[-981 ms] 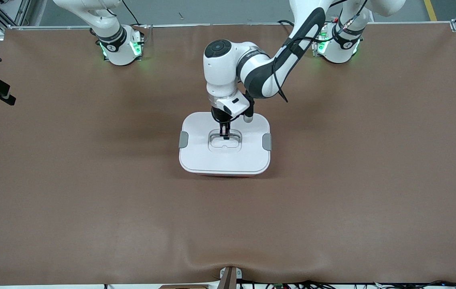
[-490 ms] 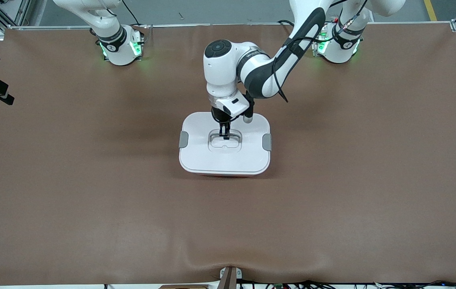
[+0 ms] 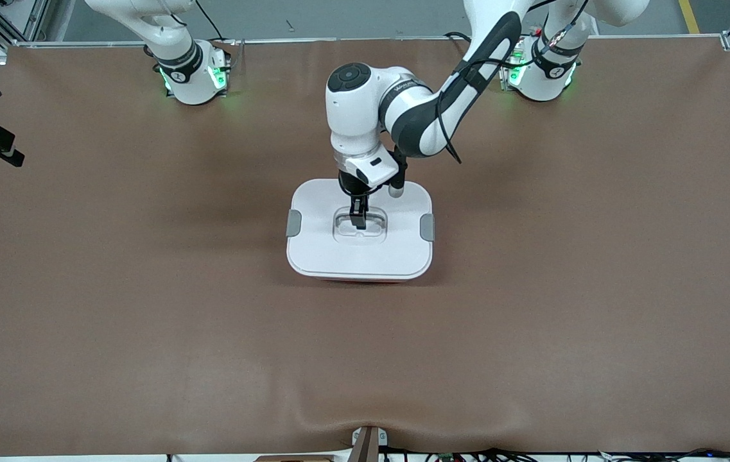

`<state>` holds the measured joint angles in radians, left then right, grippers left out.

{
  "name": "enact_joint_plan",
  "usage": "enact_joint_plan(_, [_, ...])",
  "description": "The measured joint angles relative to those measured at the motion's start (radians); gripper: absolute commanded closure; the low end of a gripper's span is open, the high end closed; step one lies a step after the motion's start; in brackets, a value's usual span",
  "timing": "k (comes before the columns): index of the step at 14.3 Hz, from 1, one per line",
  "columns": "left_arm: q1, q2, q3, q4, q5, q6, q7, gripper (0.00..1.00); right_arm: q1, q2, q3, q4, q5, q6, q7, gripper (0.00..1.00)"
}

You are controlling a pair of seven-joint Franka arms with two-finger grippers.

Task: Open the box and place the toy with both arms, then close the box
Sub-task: 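Lower the lid onto the box and press it down with the left gripper, then open the left gripper and lift it off the lid handle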

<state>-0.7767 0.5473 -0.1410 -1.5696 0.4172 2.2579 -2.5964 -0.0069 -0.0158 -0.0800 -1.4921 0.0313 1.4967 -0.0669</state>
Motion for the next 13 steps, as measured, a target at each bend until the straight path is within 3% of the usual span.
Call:
enact_joint_plan(5, [0.003, -0.048, 0.000, 0.002, 0.000, -0.026, 0.015, 0.00, 0.000, 0.000, 0.000, 0.000, 0.000, -0.002, 0.000, 0.00])
enact_joint_plan(13, [0.077, -0.106, 0.001, 0.002, -0.069, -0.105, 0.235, 0.00, 0.000, 0.000, 0.000, 0.000, 0.000, -0.006, 0.000, 0.00])
